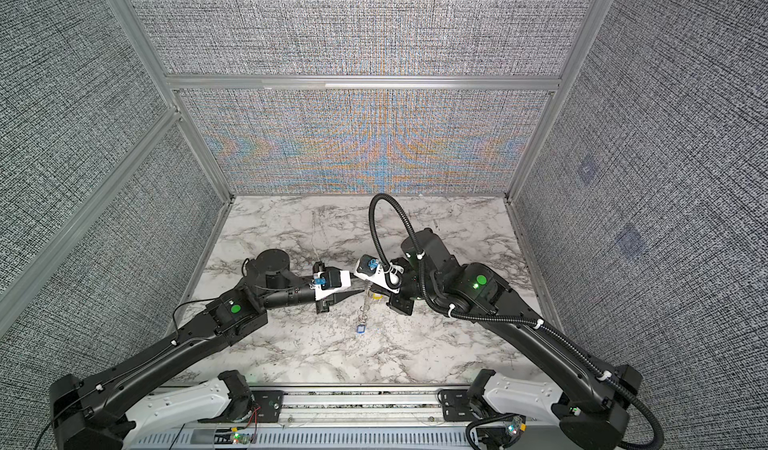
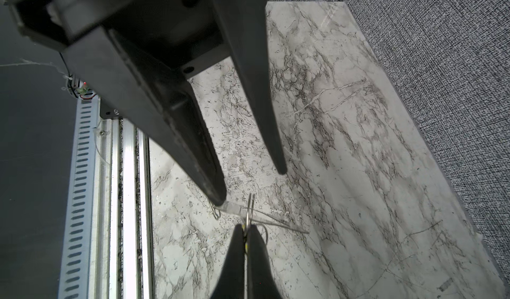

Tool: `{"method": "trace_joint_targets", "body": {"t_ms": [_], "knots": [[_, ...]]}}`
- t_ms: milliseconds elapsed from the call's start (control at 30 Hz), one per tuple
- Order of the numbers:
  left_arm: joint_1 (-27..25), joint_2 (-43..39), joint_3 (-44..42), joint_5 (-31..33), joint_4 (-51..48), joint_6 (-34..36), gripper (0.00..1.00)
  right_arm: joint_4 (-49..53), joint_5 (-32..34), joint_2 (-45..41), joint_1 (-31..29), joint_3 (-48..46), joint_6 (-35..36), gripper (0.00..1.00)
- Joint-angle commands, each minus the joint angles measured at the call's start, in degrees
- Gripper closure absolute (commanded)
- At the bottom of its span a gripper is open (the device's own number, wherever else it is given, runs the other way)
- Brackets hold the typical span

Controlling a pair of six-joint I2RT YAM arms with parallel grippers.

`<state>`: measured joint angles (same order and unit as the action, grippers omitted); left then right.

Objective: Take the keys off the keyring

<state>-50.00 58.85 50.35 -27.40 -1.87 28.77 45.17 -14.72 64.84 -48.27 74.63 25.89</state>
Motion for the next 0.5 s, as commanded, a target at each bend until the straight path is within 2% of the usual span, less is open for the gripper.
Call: {"method": "trace_joint_targets", "body": {"t_ms": [0,233,467], "knots": [[-1.86,0.55,0.89,4.68,-1.79,4.22,0.66,1.77,0.22,0.27,0.01,0.84,-0.83,1.0],[-6.05,1.92,2.36,13.8,-2.27,8.19,0.7,3.4,-0.05,0.51,0.05,1.22,-1.32,1.0],[-8.6,3.65,3.74,17.37,-4.82,10.35,0.78,3.18,-0.33,-0.04,0.02,0.87,-1.72,1.0]]}}
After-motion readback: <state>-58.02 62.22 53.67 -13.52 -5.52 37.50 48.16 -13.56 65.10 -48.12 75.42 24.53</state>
